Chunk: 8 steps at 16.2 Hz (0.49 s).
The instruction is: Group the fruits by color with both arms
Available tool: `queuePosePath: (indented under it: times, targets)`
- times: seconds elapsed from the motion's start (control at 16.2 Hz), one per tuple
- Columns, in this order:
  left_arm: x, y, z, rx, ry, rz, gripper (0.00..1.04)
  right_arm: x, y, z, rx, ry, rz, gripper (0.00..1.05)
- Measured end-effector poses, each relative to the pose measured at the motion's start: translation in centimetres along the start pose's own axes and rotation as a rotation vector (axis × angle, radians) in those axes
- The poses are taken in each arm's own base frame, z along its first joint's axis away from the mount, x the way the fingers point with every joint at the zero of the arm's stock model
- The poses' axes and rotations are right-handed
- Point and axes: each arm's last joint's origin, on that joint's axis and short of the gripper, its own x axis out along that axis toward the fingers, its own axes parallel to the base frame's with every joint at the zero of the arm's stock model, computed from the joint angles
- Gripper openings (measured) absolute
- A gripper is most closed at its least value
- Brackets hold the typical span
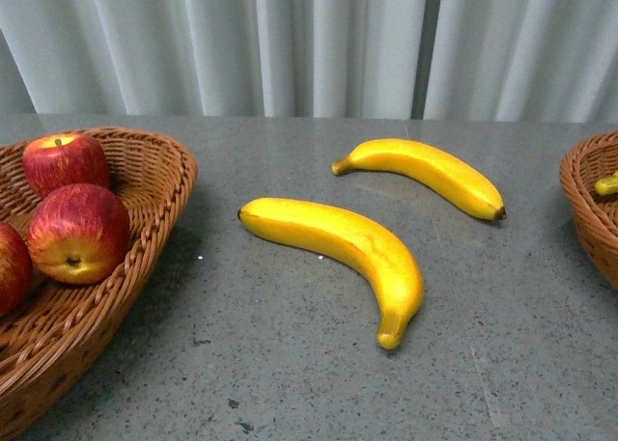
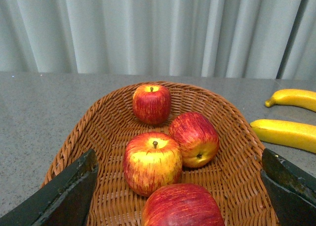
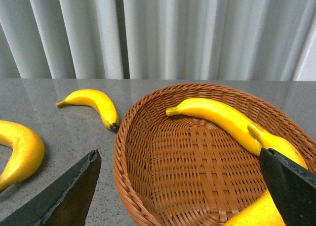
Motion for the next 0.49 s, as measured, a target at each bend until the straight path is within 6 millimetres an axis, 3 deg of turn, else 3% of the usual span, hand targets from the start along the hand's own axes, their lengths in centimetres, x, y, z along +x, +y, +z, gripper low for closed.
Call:
queuePosePath:
  times: [0.49]
  targets:
    - [0.0, 0.0, 0.0, -0.001, 0.0, 0.0, 0.98, 0.0, 0.0, 0.0, 0.0, 0.0, 0.0, 0.98]
